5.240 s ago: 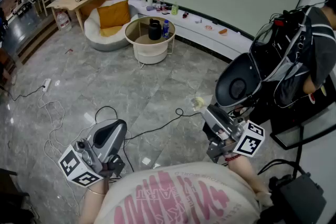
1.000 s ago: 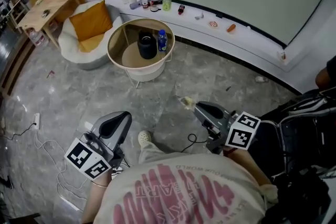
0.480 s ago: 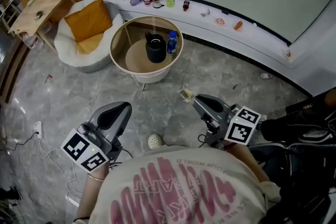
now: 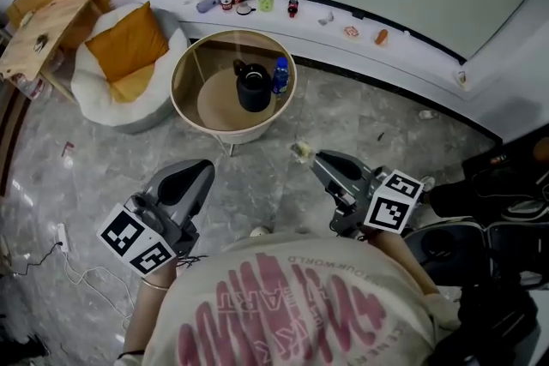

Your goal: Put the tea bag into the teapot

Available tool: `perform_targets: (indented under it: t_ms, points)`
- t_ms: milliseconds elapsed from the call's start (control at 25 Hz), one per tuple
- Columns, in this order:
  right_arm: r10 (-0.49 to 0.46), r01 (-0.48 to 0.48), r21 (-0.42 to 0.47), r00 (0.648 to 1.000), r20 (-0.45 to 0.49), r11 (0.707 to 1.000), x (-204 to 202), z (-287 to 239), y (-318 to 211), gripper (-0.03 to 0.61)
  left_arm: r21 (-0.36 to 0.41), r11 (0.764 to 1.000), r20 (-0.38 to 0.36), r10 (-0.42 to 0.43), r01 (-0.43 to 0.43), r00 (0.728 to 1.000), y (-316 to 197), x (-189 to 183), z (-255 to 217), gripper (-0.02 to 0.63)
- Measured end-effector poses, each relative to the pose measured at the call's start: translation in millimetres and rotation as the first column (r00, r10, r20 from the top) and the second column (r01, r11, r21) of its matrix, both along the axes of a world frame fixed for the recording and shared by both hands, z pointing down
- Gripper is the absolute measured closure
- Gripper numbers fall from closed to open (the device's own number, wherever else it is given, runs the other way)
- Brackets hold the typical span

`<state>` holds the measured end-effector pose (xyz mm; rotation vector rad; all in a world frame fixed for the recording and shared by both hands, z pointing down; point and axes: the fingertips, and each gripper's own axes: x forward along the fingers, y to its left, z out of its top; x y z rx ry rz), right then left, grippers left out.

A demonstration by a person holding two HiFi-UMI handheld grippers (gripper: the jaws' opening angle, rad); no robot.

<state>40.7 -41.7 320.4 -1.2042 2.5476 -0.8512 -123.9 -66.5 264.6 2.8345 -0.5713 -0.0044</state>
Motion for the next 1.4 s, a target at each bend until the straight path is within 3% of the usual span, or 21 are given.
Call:
perform_targets:
  t_ms: [360,840,1000,1400]
  points:
    - [0.021,-0.021,-0.023,1.0,-0.018,1.0,-23.4,8.8,-27.9,0.568,-0.032,0.999,-0.018,0.036,-0.037,0.999,-30.0,-17.7,13.9,0.597]
    - [-0.037,0.035,-0.032,0.997,-0.063,0.999,-51.6,9.8,-46.3,0.568,-0.056,0.998,-0.015,0.036,-0.037,0.999,-37.6,-26.1,30.6,0.597]
    - [-0.015,0.013,-0.025,0.996,-0.085,1.0,-47.1,14.5,-47.9,0.568,-0.074,0.997,-0.017,0.032,-0.033,0.999,-32.4,-24.7,39.5,0.597]
    - [0.002,-0.004,-0.069,1.0,-0.024,0.998,-29.7,27.9,-90.3,0.568,-0.081,0.996,0.002,-0.043,0.043,0.999,-55.5,-37.7,44.2,0.597]
